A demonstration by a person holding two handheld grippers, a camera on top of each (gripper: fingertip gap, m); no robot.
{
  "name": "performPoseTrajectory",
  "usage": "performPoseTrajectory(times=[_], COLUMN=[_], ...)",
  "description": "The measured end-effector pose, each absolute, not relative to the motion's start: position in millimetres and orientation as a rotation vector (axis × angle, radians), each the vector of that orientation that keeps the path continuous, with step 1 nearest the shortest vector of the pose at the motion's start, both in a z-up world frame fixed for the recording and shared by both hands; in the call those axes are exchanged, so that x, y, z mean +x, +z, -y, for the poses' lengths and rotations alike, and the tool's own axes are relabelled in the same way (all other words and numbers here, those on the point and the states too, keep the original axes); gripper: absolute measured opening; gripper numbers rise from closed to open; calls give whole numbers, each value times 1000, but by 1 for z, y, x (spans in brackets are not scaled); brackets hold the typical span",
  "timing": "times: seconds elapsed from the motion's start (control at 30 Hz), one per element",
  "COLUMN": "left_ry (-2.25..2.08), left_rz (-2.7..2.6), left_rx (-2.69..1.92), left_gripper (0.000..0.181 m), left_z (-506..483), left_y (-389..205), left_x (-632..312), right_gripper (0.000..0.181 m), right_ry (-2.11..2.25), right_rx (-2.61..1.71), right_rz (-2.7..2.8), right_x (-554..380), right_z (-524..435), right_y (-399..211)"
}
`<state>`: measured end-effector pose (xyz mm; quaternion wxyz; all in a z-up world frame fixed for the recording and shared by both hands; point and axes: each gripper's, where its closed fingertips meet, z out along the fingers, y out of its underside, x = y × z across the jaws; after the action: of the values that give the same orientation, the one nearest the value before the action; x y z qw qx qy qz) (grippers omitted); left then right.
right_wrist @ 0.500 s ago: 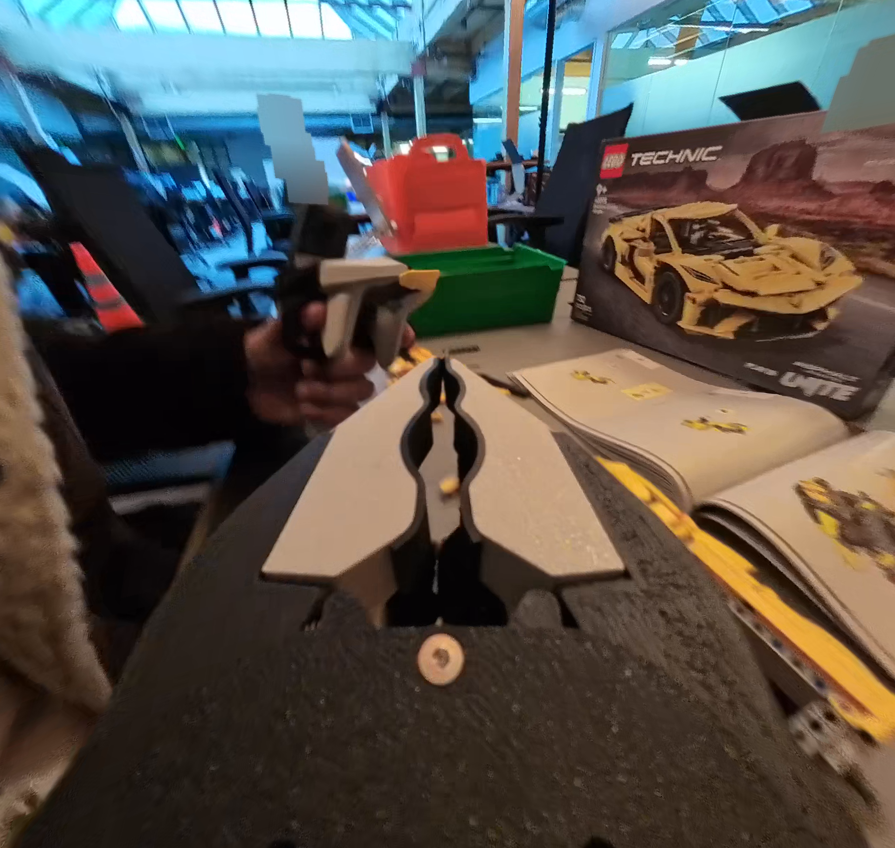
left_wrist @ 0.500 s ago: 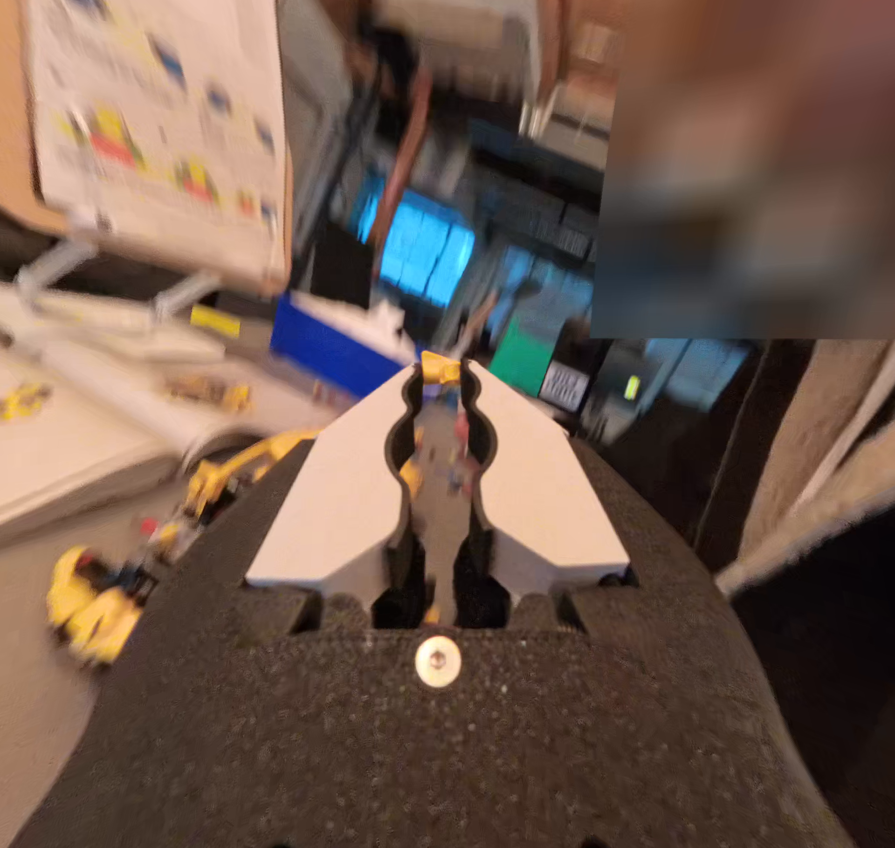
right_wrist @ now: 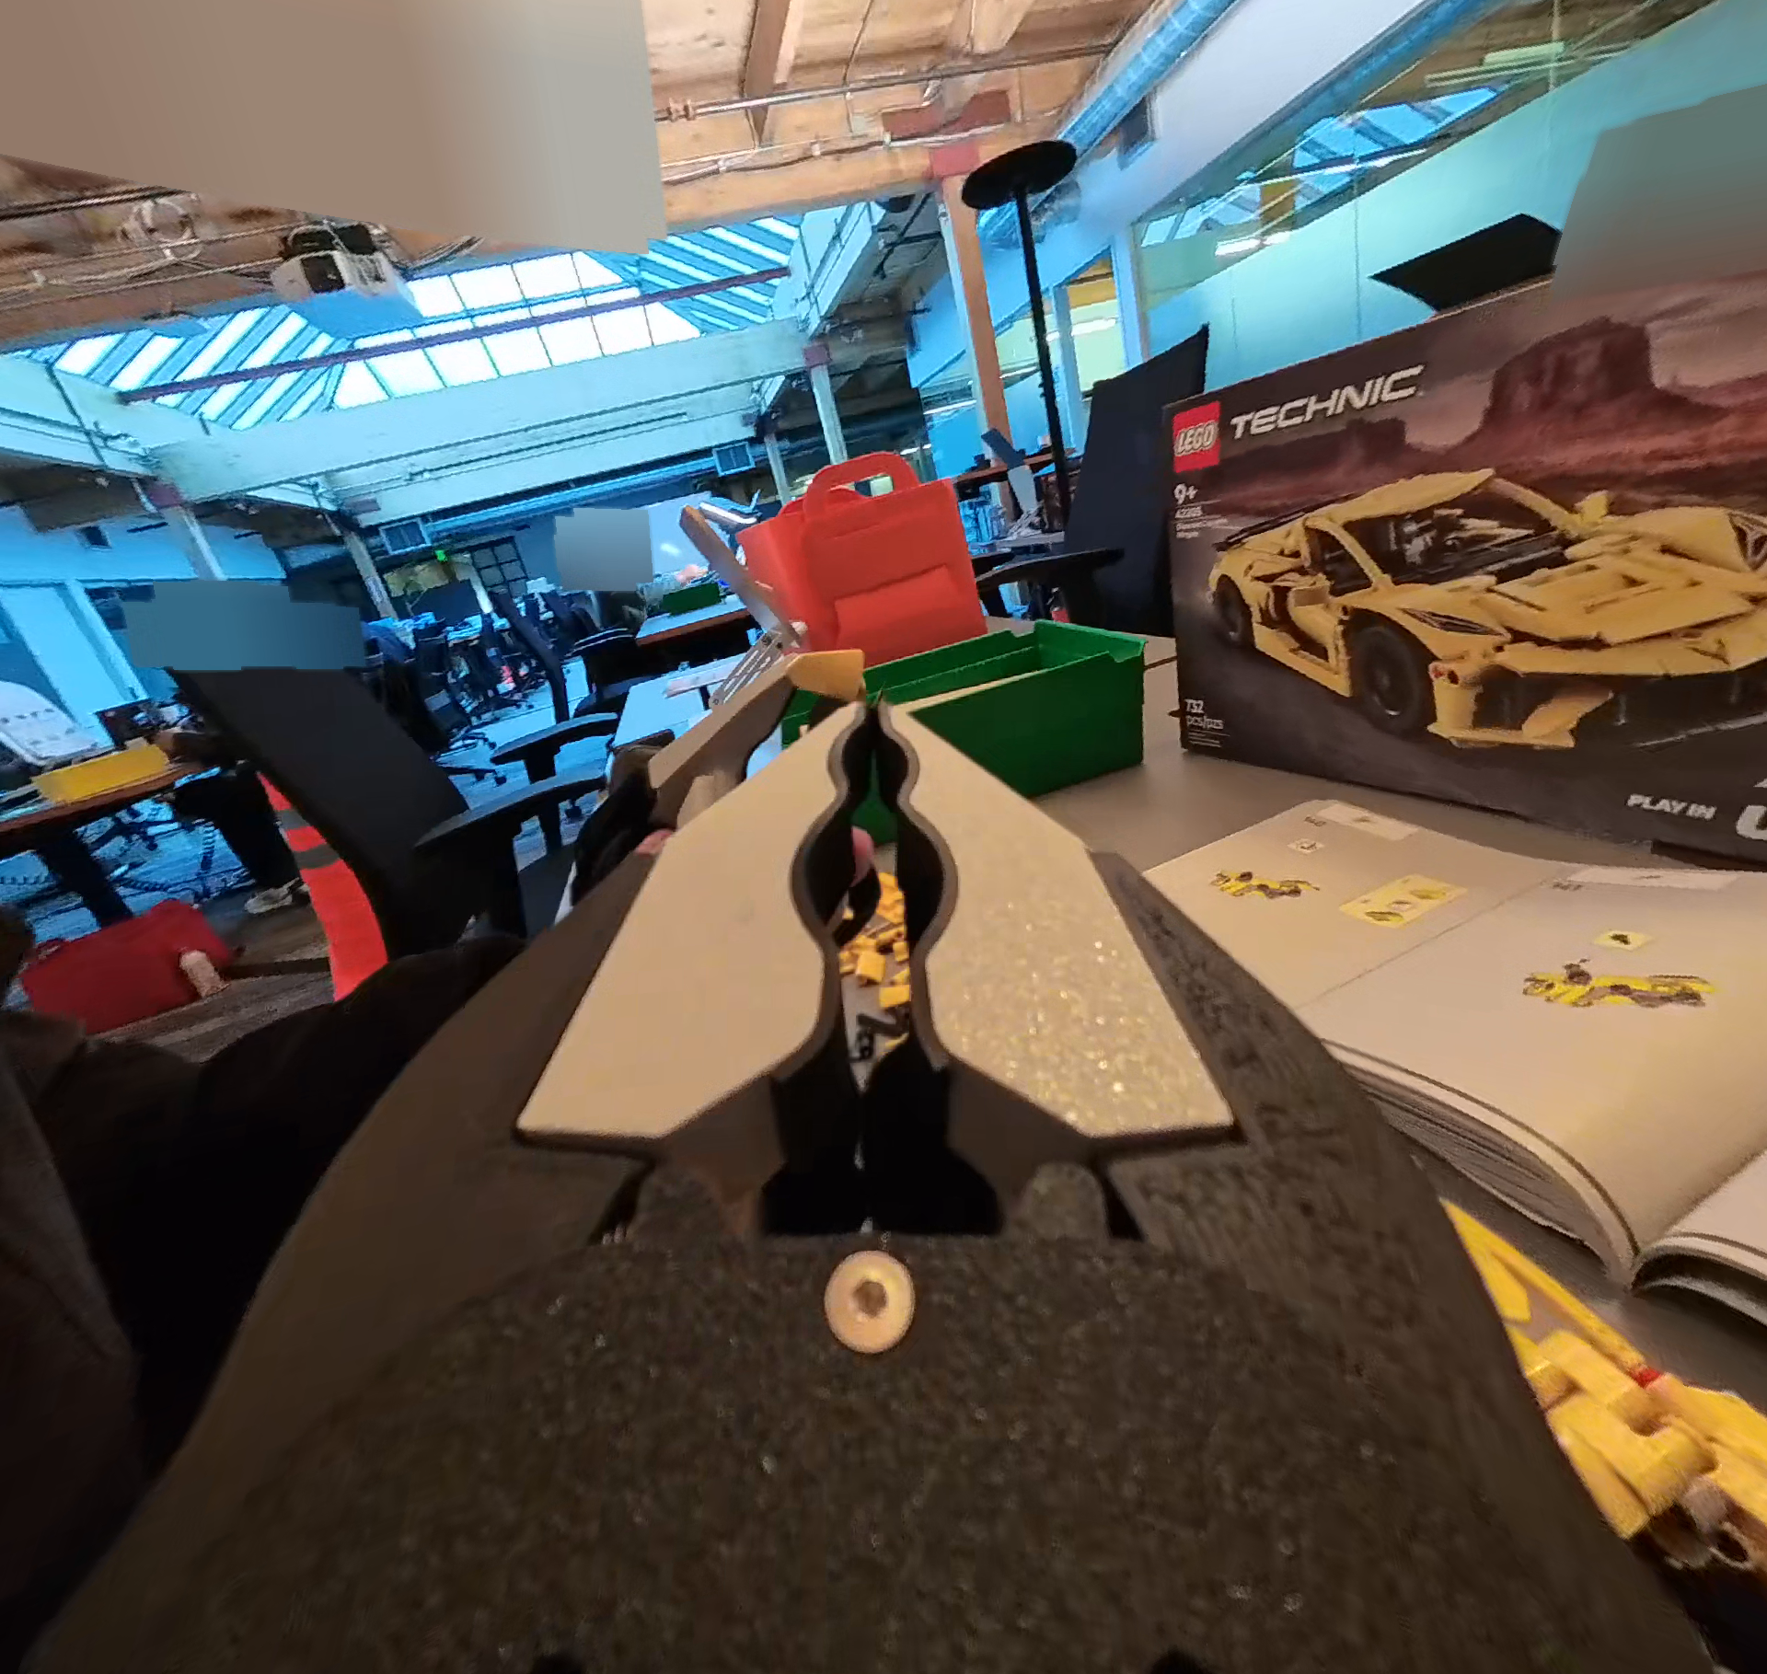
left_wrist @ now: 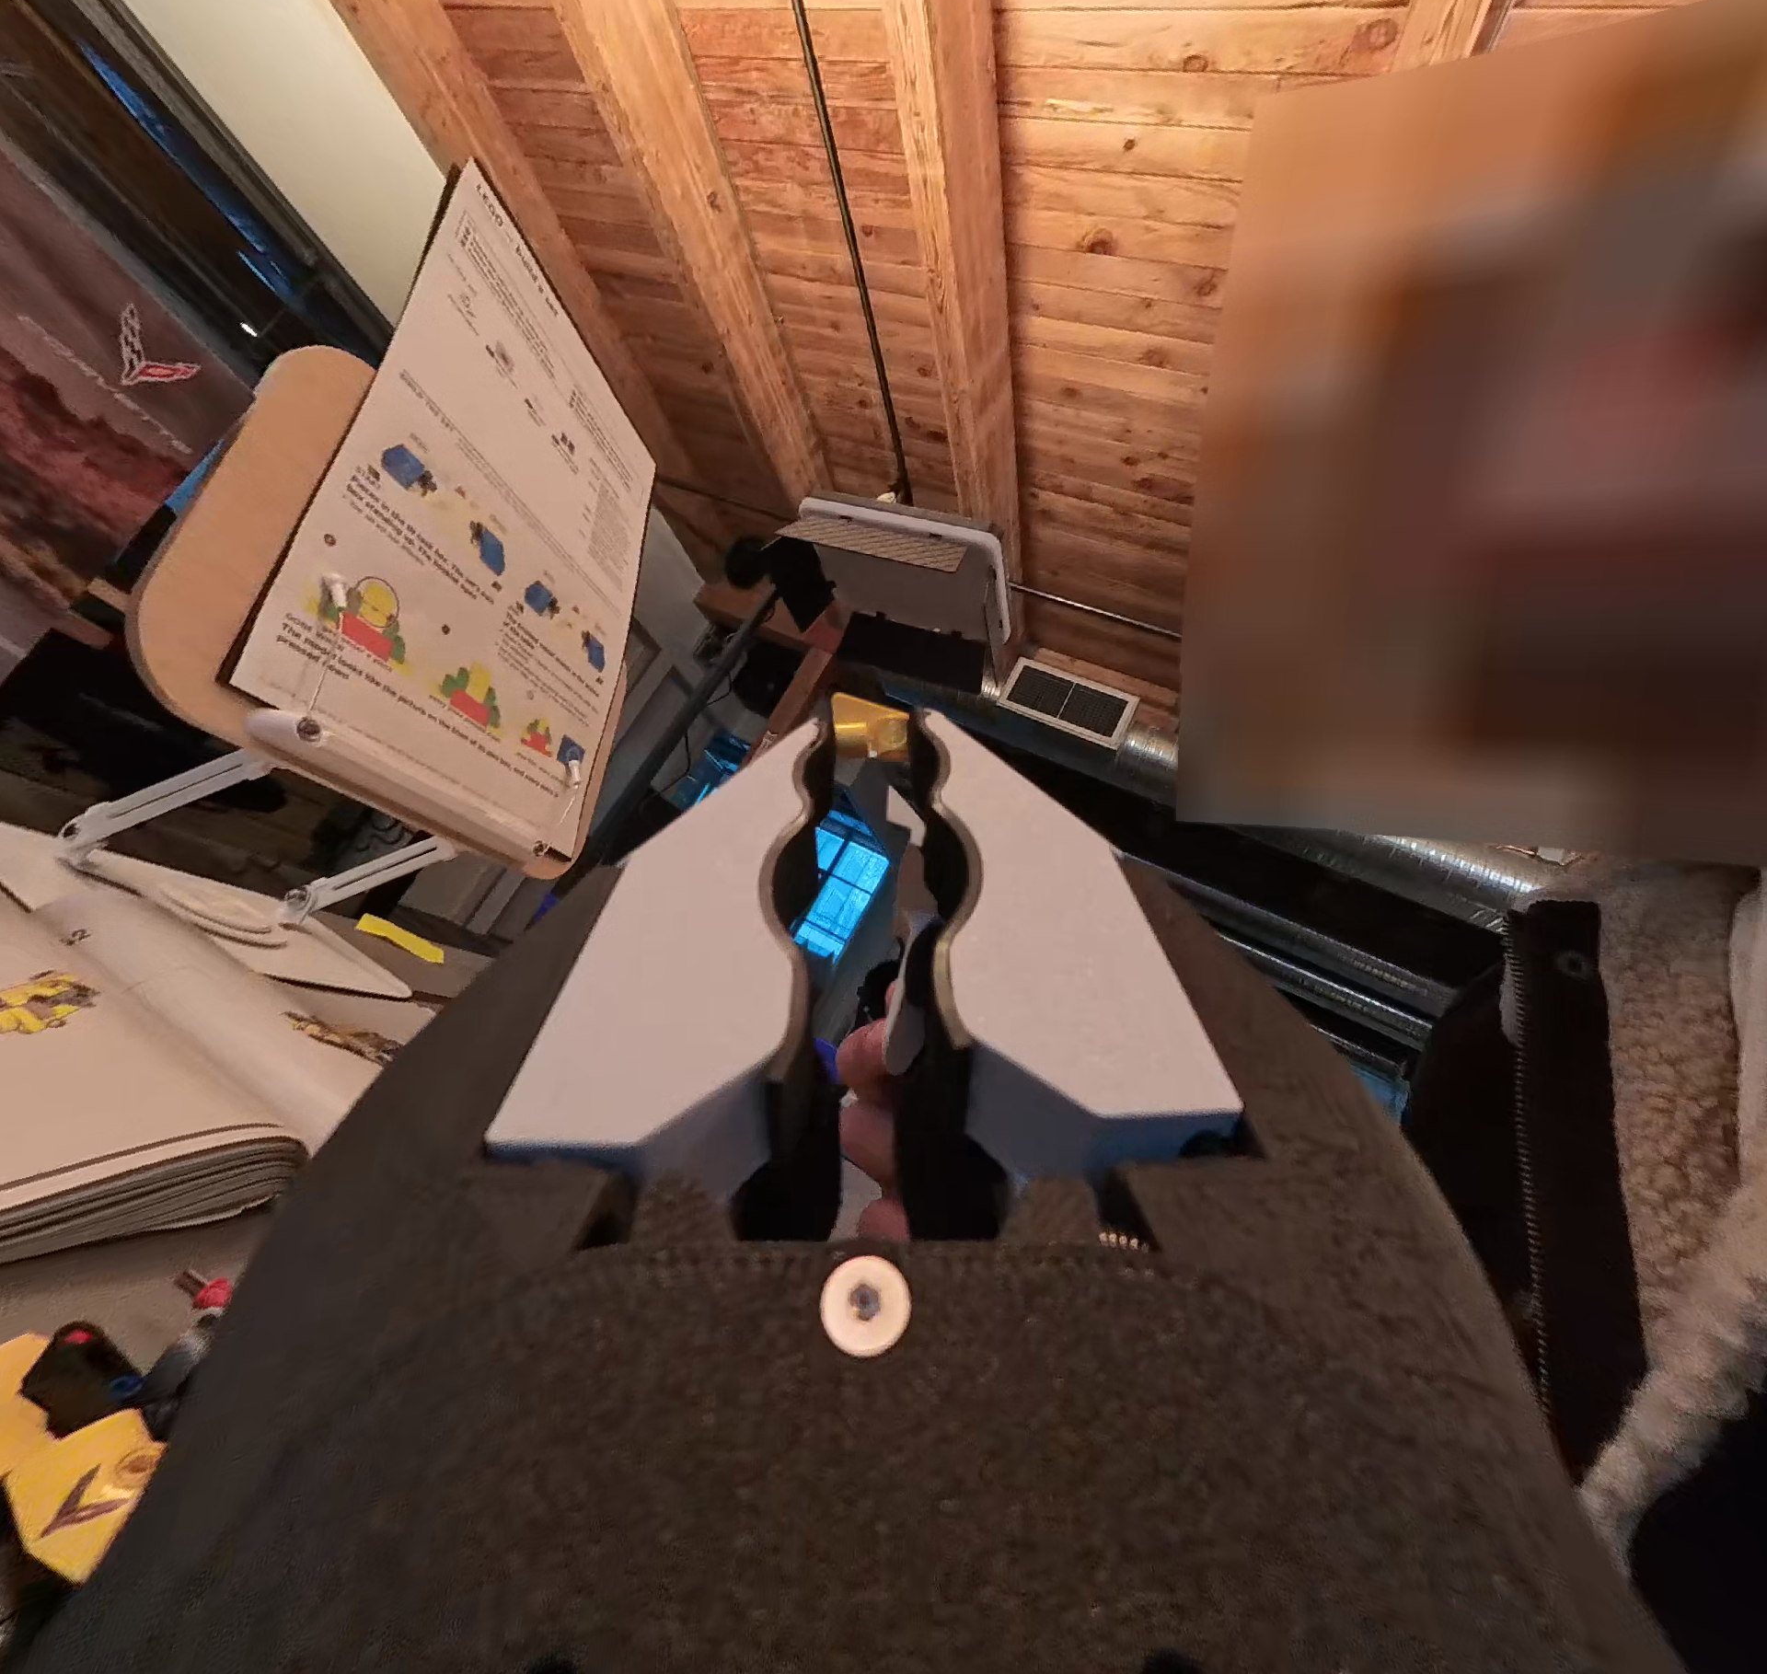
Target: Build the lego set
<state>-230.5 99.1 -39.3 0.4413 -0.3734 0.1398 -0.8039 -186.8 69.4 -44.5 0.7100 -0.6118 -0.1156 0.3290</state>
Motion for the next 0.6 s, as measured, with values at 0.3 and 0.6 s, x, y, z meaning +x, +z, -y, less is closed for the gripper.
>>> performPoseTrajectory(times=[0.3, 0.6], left_ry=[-2167, -1855], left_rz=[-517, -761], left_rx=[-979, -990], left_gripper=[14, 15], left_z=[-75, -52], left_y=[-44, -52], left_x=[-215, -195], right_gripper=[0, 0], right_ry=[714, 1106], right_rx=[-1163, -1254], right_rz=[237, 49], right_x=[-171, -154], right_z=[-57, -69], right_y=[-17, -40])
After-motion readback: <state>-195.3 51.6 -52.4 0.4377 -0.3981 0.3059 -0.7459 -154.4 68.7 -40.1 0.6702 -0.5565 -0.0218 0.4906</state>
